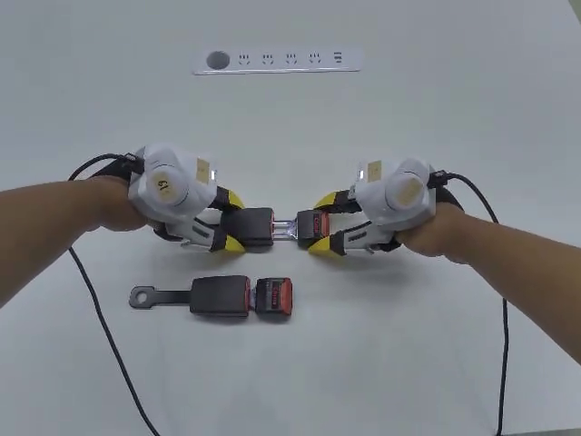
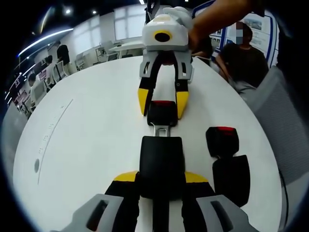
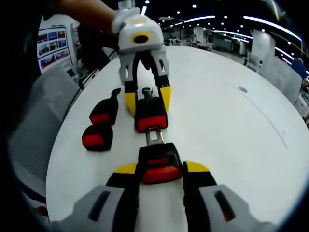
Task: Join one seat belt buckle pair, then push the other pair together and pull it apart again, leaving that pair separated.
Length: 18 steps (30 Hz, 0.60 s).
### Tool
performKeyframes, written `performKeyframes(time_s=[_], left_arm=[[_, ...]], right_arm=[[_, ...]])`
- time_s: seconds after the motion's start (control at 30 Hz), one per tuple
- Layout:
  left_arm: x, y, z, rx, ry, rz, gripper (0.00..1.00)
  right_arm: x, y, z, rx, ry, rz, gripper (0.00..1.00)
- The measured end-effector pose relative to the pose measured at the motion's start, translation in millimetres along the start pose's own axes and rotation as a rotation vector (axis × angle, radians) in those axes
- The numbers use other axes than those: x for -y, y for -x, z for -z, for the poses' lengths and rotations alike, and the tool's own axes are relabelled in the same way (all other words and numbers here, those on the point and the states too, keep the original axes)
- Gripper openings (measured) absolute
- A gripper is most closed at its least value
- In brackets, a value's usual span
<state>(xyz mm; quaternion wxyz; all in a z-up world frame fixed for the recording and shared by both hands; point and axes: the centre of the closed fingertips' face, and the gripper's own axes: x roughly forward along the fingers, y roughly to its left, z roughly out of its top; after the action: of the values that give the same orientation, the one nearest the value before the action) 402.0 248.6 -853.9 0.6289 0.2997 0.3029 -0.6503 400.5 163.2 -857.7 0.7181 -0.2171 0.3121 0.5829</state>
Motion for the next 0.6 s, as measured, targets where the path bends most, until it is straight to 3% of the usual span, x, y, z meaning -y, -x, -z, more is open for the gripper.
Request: performKeyframes(time_s=[0.6], left_arm=[[0.6,-0.6,-0.1,-0.014,0.004,-0.001,0.34]], right_arm=[[9.4,28.3,29.0,-0.012,-0.016,0.022,0.35]])
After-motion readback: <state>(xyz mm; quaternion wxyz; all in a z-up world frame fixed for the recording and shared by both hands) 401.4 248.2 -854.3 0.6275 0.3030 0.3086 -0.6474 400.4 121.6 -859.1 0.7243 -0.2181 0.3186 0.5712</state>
